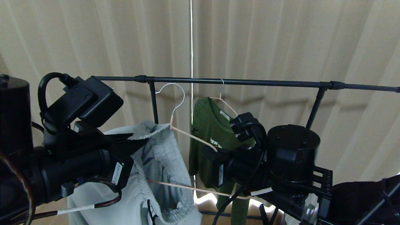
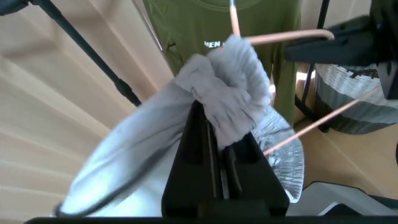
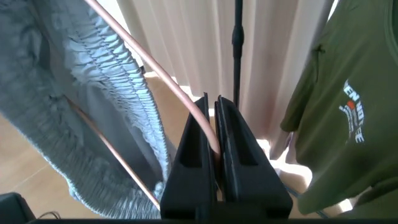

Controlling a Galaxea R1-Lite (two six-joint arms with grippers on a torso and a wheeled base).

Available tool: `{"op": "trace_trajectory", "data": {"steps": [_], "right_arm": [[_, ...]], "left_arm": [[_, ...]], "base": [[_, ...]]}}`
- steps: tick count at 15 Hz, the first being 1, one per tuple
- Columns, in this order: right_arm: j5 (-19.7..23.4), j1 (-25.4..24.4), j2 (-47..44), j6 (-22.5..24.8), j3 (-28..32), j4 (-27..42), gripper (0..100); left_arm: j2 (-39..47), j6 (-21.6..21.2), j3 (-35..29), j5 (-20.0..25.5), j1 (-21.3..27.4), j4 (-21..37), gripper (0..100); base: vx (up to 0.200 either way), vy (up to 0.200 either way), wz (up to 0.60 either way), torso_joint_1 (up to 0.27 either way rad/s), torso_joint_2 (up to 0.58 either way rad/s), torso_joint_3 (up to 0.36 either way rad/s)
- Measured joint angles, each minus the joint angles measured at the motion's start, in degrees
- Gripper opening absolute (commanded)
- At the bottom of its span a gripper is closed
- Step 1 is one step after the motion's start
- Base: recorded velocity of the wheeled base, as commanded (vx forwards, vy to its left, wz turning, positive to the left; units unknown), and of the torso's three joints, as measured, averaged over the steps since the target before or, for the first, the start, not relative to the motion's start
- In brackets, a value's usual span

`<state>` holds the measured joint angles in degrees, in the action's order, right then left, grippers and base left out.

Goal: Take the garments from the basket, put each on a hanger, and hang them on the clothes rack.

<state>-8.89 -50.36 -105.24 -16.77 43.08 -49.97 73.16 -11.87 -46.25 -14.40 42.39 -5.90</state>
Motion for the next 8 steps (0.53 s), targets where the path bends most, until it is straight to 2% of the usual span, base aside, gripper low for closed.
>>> {"op": "trace_trajectory", "data": {"steps": [4, 8], "right_arm": [[-0.11, 0.23, 0.67, 2.85, -0.22, -3.62, 0], [-0.06, 1.94, 1.57, 6.9, -0.98, -6.19, 0]], "left_arm": [[-0.23, -0.06, 0.02, 0.04, 0.06, -0.33, 100], [-0.52, -0.17, 0.45, 0.04, 0.13, -4.94, 100]], "base": [[0.0, 0.0, 0.0, 0.0, 0.0, 0.0], [0.0, 0.0, 0.0, 0.0, 0.0, 0.0]]}}
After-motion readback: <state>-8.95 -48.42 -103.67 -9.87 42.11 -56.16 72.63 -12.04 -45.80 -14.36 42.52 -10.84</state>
